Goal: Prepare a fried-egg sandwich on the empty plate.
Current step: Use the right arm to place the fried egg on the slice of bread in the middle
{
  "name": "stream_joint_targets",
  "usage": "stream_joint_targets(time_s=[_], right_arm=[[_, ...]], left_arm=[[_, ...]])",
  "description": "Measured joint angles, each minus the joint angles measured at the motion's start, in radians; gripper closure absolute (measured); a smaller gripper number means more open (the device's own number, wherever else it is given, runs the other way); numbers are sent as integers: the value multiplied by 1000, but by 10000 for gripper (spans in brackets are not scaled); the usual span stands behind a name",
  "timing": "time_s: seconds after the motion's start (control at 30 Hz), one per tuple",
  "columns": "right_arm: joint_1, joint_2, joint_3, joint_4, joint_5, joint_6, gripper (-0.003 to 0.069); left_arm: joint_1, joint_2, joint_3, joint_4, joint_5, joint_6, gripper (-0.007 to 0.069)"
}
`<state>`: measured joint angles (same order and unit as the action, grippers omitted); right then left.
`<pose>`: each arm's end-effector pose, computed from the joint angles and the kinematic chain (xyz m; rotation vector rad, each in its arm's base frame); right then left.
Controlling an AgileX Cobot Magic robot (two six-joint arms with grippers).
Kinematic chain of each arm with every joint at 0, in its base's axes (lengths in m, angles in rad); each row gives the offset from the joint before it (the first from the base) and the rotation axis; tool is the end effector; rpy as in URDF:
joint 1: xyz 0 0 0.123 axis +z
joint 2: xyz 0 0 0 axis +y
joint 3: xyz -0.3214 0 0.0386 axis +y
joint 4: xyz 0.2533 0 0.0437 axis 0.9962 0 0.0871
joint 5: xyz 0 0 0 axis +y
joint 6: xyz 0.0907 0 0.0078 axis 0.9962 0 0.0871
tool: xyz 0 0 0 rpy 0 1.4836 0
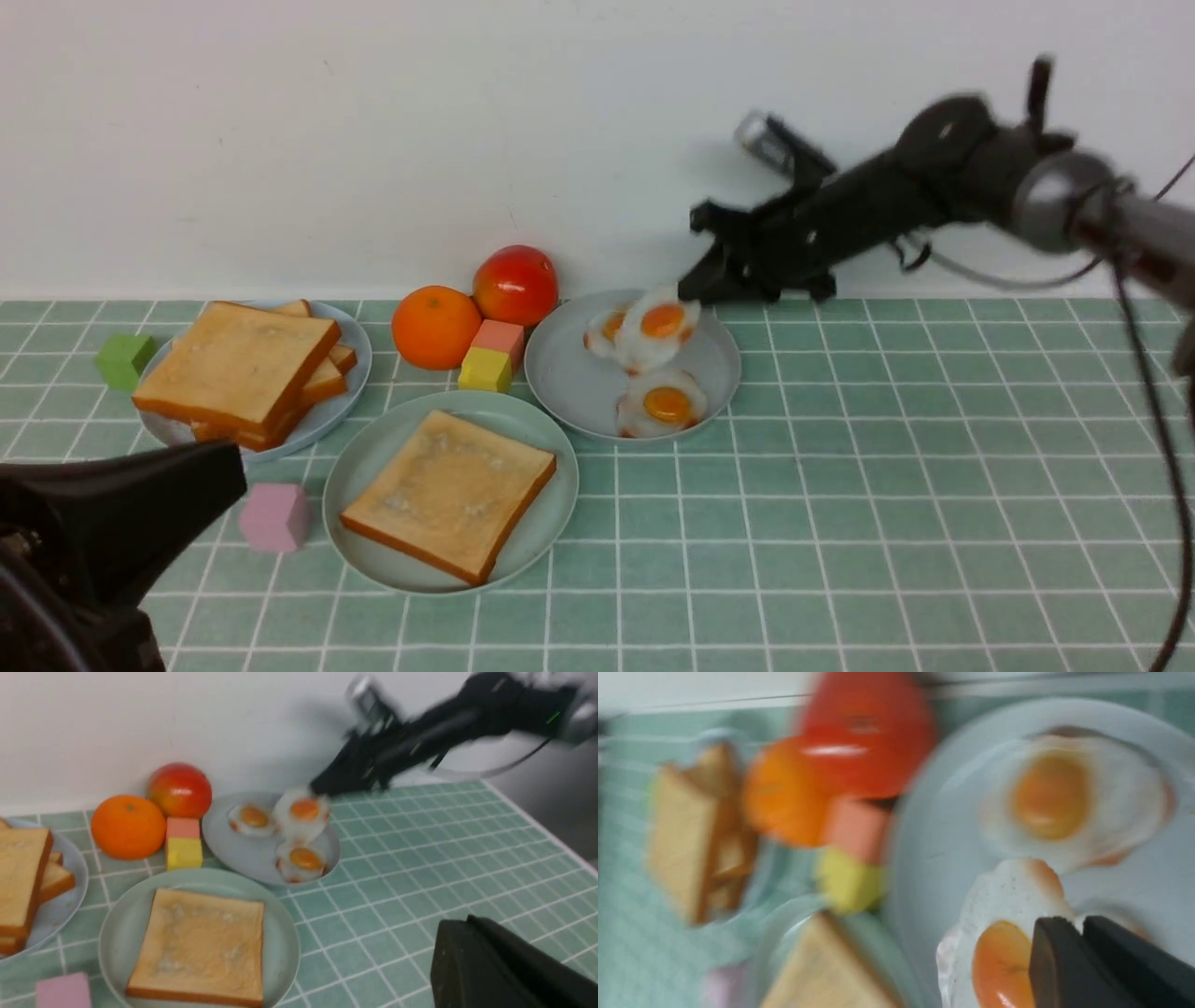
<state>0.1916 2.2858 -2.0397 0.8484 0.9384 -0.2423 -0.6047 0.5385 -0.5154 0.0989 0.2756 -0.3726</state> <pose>0.5211 0.1573 0.2646 -0.0988 2.4829 1.0333 0.0730 -0.0475 0.3397 0.2773 1.8010 -0.6072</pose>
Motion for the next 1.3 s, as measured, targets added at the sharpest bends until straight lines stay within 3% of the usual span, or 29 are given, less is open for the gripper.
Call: stream_joint_targets(time_s=[0.13,0.23,0.43,0.67,0.93,1.07,1.23,1.3], right_arm=[[39,-114,33,0,112,-37,603],[123,-167,103,13,163,-77,603],[281,-132,217,126,74,-138,603],[308,-31,227,261,-105,-187,603],[308,39,227,320,-159,-172,594],[308,61,227,309,-184,-133,478],[300,56,227,274,-207,-123,235],[289,39,227,256,-194,-123,197]], left_arm=[[0,0,0,87,82,0,628],[0,0,0,147,148,0,627],[0,0,0,163,164,0,627],[0,0,0,161,164,-1,621],[0,0,0,159,162,-1,618],[0,0,0,159,161,-1,617],[0,0,0,159,160,-1,610],[0,0,0,154,160,-1,609]])
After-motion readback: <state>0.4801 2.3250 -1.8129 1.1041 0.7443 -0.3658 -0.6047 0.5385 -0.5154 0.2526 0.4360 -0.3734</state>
